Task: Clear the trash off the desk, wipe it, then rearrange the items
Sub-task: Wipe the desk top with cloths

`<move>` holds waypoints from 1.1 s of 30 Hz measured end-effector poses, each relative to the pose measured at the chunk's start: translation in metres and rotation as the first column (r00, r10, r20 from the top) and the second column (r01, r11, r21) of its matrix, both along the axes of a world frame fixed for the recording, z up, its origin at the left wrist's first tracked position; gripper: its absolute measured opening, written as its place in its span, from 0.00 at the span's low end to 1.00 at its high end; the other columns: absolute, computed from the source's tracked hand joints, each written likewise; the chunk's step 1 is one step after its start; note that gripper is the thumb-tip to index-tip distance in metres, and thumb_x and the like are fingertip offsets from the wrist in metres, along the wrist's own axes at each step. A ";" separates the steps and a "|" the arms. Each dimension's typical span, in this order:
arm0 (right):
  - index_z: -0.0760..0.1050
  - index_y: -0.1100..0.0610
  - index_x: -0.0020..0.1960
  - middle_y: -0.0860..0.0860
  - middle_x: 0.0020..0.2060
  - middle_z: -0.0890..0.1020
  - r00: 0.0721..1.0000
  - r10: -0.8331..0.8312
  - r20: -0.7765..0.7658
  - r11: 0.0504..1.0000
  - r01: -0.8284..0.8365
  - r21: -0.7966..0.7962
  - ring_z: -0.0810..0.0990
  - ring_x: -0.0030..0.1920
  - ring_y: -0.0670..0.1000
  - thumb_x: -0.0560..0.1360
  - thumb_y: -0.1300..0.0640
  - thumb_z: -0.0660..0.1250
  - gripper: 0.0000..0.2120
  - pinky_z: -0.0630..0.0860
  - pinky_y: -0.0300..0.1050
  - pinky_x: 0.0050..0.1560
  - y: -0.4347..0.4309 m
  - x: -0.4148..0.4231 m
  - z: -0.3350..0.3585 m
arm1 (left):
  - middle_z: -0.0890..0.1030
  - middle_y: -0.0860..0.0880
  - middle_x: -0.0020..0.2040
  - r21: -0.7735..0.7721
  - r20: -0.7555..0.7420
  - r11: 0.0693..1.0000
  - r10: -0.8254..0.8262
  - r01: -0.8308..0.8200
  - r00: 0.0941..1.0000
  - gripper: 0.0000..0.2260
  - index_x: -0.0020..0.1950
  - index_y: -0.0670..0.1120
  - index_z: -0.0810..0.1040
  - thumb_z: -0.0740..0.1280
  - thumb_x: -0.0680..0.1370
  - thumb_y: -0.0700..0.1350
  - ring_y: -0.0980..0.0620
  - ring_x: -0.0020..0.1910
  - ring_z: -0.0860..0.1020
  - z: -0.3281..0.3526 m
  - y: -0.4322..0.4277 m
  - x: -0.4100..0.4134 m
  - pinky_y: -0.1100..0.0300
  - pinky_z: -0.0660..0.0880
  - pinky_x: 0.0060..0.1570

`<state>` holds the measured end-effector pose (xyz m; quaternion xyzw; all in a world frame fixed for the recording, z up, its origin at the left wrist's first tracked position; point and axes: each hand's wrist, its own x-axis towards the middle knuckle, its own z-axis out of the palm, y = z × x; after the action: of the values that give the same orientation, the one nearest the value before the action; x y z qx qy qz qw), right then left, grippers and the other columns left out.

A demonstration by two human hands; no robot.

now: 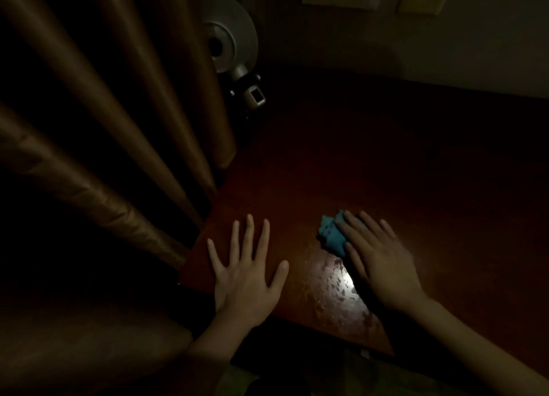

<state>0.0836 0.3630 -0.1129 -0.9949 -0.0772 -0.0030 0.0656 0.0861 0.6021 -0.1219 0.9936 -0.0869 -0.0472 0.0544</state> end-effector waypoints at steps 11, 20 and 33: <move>0.62 0.51 0.74 0.50 0.73 0.64 0.995 -0.097 0.037 0.994 0.096 0.046 0.60 0.74 0.53 0.79 0.43 0.41 0.28 0.51 0.50 0.74 -0.020 0.139 0.001 | 0.54 0.42 0.78 -0.013 0.067 0.989 -0.149 0.150 0.987 0.32 0.79 0.50 0.54 0.48 0.79 0.65 0.42 0.77 0.53 0.001 -0.016 0.084 0.29 0.53 0.66; 0.59 0.51 0.75 0.49 0.75 0.61 0.988 -0.147 0.036 0.988 0.145 0.055 0.55 0.76 0.51 0.76 0.41 0.37 0.32 0.45 0.49 0.74 -0.033 0.219 -0.004 | 0.31 0.48 0.77 0.019 0.012 0.973 -0.231 0.230 0.973 0.32 0.76 0.54 0.32 0.34 0.75 0.65 0.49 0.74 0.29 0.005 -0.056 0.216 0.36 0.34 0.71; 0.59 0.48 0.75 0.47 0.74 0.62 0.996 -0.085 0.006 0.996 0.084 0.041 0.57 0.75 0.50 0.81 0.45 0.43 0.24 0.45 0.46 0.75 -0.045 0.159 0.003 | 0.40 0.52 0.79 -0.148 0.065 0.962 -0.223 0.230 0.973 0.31 0.78 0.55 0.41 0.32 0.76 0.62 0.53 0.76 0.35 0.003 -0.070 0.243 0.46 0.30 0.71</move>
<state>0.2425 0.3177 -0.1103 -0.9956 -0.0352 -0.0112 0.0856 0.3286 0.5320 -0.1187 0.9708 -0.2046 -0.0224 0.1233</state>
